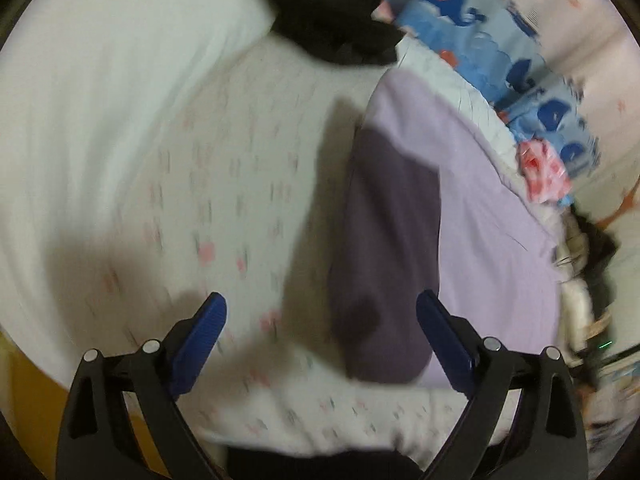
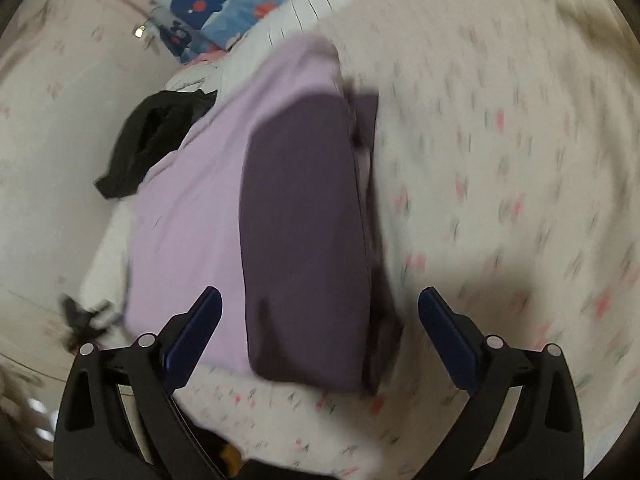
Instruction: Fold large clothes
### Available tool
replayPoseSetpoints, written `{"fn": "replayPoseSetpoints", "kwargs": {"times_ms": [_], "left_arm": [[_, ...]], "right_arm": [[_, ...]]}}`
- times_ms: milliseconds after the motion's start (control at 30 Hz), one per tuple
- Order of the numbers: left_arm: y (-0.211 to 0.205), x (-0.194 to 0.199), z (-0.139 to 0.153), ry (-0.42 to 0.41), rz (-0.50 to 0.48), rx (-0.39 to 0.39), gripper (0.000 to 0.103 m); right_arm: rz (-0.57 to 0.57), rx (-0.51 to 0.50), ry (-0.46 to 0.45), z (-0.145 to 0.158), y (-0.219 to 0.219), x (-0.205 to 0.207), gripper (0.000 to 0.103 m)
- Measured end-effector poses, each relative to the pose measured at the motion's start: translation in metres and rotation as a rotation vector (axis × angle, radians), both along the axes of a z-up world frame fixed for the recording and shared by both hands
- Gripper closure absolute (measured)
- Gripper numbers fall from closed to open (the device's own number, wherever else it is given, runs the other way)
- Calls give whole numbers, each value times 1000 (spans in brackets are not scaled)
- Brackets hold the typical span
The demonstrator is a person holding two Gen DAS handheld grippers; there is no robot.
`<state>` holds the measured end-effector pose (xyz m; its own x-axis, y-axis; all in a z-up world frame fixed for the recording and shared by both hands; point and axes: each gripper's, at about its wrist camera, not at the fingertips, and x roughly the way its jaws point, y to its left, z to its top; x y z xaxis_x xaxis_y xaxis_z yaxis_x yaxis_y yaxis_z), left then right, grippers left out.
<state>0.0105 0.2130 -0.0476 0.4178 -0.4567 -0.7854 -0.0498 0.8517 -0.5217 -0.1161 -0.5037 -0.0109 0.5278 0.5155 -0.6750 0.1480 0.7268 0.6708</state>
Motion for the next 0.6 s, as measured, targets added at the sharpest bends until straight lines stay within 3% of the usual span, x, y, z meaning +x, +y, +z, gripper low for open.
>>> {"fn": "replayPoseSetpoints", "kwargs": {"times_ms": [67, 167, 267, 367, 433, 500, 600], "left_arm": [[-7, -8, -16, 40, 1, -107, 11], [-26, -10, -31, 74, -29, -152, 11], [-48, -13, -33, 79, -89, -196, 11], [-52, -7, -38, 71, -67, -122, 11], [-43, -6, -41, 93, -10, -187, 11], [-50, -5, -34, 55, -33, -231, 11], [-72, 3, -42, 77, -92, -128, 11]], "right_arm": [[-16, 28, 2, -9, 5, 1, 6], [-38, 178, -51, -8, 3, -3, 6], [-12, 208, -112, 2, -3, -14, 6], [10, 106, -2, -10, 2, -9, 6], [17, 153, 0, -17, 4, -9, 6], [7, 190, -51, -18, 7, -13, 6], [8, 176, -13, -29, 12, -1, 6]]}}
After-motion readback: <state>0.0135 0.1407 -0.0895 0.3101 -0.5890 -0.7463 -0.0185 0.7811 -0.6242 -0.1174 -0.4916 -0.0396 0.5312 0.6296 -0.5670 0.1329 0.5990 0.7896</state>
